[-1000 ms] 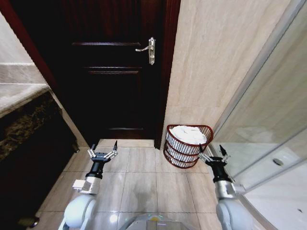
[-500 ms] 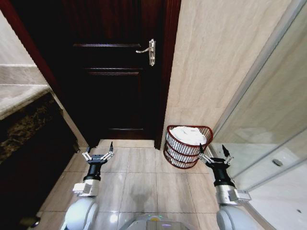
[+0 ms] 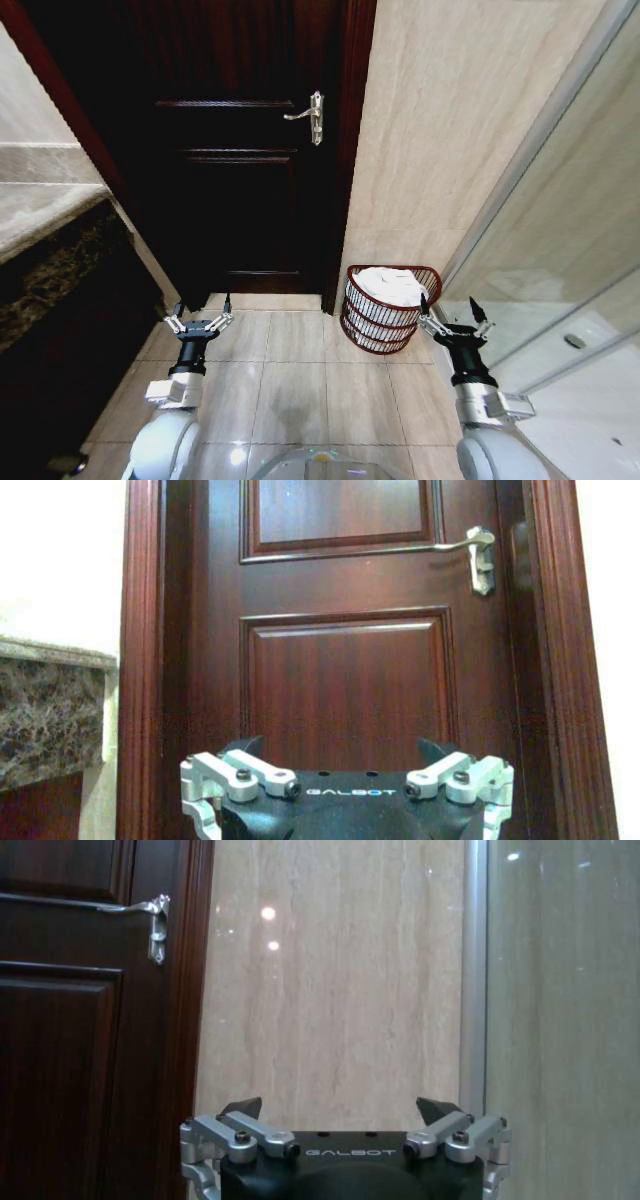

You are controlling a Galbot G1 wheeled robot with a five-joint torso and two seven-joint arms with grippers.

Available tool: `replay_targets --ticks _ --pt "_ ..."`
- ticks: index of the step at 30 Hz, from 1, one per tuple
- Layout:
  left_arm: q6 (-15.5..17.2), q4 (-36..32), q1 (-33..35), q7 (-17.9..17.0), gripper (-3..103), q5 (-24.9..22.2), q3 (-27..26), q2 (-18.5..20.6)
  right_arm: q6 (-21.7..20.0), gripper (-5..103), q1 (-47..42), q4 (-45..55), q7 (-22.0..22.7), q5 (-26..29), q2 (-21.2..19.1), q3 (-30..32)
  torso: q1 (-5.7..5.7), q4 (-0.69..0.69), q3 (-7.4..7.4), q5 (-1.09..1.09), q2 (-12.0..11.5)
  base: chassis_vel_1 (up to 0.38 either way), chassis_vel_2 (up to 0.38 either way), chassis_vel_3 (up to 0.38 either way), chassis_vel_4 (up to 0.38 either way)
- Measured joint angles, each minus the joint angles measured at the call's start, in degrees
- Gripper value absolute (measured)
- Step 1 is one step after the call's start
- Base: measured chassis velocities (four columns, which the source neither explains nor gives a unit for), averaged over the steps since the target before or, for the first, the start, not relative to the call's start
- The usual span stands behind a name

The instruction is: Discard the used towel into the hamper.

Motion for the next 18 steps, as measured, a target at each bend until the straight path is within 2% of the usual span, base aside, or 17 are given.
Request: replay_targets --ticks 18 --pt "1.51 0.12 -0.65 -0.14 100 0.98 -0.18 -0.78 -2.8 100 1.65 0.52 2.15 -0.08 -1.94 -2.47 0.7 0.0 1.09 0.01 1.8 0.0 0.0 0.0 0.0"
